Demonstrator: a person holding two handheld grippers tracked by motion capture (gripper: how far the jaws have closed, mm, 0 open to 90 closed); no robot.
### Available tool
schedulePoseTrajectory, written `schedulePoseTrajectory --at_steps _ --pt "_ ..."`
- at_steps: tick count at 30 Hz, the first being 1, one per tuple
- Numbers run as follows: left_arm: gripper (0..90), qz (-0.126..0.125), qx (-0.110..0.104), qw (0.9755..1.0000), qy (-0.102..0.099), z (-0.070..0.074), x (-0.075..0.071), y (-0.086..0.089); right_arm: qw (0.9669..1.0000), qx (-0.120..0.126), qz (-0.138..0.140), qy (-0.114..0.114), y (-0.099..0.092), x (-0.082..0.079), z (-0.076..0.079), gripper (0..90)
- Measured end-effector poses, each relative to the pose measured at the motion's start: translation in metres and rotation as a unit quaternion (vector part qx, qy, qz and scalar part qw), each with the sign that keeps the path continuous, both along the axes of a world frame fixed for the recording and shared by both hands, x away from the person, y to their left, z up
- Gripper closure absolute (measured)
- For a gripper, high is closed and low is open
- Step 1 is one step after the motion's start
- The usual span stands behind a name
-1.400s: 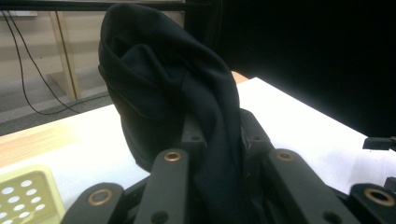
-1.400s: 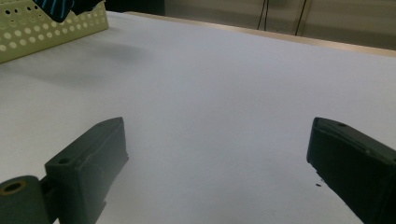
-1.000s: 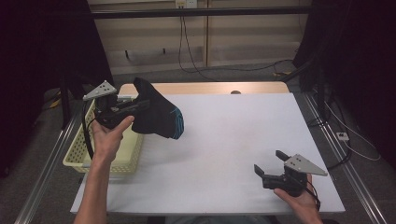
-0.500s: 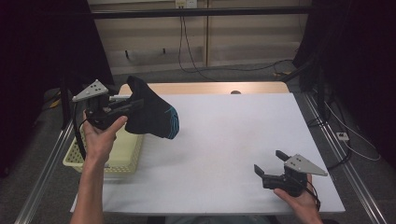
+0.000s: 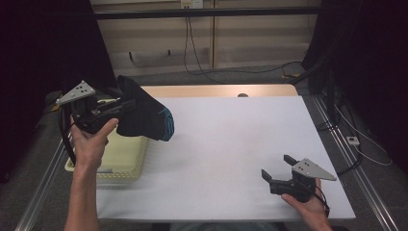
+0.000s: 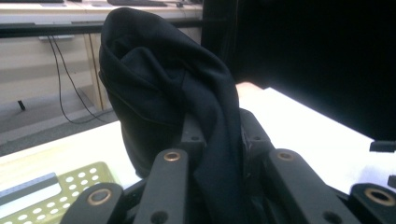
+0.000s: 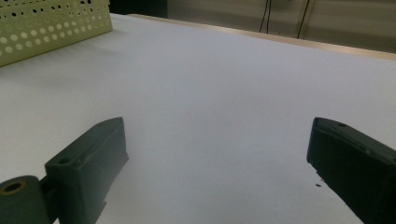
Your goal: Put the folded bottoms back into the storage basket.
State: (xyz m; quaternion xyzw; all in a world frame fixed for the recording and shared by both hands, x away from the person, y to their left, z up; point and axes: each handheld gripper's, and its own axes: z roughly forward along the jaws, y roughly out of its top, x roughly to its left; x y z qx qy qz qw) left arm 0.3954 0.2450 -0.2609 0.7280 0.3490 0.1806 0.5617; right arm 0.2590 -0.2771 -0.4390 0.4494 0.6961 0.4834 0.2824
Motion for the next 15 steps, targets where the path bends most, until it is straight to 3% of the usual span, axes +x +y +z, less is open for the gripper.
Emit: schedulePoseTrajectory --at_steps 11,15 --pt "76.6 0.016 0.009 0.9998 -0.006 0.014 -0.005 0.017 1.0000 0.001 0.002 -0.001 0.000 0.000 0.000 4.6" --pt "76.5 0.019 -0.003 0.9998 -0.004 0.012 -0.007 0.028 1.0000 0.000 0.001 0.000 0.000 0.000 0.000 4.6"
